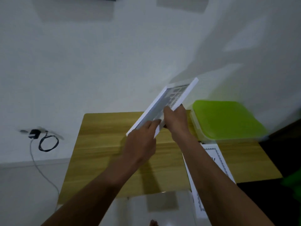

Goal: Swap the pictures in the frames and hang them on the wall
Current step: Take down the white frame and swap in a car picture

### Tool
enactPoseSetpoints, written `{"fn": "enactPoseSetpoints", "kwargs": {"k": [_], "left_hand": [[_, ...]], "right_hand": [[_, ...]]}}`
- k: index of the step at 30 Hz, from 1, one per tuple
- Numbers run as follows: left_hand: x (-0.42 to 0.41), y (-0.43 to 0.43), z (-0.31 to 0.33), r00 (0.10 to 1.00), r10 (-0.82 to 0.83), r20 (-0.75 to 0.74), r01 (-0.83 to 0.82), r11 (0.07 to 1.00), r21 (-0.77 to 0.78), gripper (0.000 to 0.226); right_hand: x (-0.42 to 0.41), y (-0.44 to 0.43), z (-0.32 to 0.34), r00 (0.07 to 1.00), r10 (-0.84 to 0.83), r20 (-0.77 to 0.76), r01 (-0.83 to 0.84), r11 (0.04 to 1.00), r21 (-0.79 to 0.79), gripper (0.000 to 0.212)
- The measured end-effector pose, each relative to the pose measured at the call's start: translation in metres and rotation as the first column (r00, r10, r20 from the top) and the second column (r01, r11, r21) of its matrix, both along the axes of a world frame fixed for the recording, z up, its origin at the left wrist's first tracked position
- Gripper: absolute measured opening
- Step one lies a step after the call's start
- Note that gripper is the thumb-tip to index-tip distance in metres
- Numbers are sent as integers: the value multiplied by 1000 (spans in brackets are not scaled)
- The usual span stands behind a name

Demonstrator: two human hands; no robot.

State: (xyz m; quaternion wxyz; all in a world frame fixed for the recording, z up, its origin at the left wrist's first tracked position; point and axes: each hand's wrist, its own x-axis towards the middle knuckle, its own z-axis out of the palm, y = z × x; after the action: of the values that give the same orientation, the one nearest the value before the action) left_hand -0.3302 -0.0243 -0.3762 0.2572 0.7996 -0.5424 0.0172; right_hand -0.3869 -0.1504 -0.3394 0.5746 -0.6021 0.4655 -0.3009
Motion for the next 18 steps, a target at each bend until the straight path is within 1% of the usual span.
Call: {"fn": "enactPoseSetpoints", "kwargs": {"k": [1,2,4,5,6,8,9,11,13,15,18], "left_hand": [[-6,2,2,1000,-22,-6,22,1000,1,58],[-10,4,5,998,-31,-45,32,999,9,58],[-10,11,13,976,-12,-215,10,1000,-9,68],[-5,13,18,955,0,-298,-17,998,-56,69],[3,14,24,939,8,-343,-51,992,-116,66],[25,13,35,923,30,-384,-114,974,-198,56],[36,12,44,910,53,-411,-143,971,-192,54],[57,6,63,873,94,-478,-170,978,-118,57],[68,0,86,820,48,-571,-111,991,-76,60],[67,-4,114,757,-82,-648,7,993,-117,64],[60,-13,148,658,-230,-717,141,973,-183,75]], "right_hand": [[-6,1,2,999,-36,1,36,999,2,30],[-12,1,6,999,-51,-3,51,999,1,32],[-28,-2,9,999,-49,-19,49,999,-8,39],[-36,-3,12,999,-49,-20,49,999,-16,41],[-44,-6,15,999,-50,-13,50,998,-22,42],[-59,-11,25,998,-39,40,39,999,7,42],[-66,-14,31,996,-25,84,24,1000,17,39],[-80,-17,45,987,15,160,-15,1000,2,37],[-94,-22,60,981,68,180,-58,997,-56,39],[-106,-29,78,975,140,174,-122,987,-107,43],[-122,-46,106,954,214,211,-177,967,-182,63]]}}
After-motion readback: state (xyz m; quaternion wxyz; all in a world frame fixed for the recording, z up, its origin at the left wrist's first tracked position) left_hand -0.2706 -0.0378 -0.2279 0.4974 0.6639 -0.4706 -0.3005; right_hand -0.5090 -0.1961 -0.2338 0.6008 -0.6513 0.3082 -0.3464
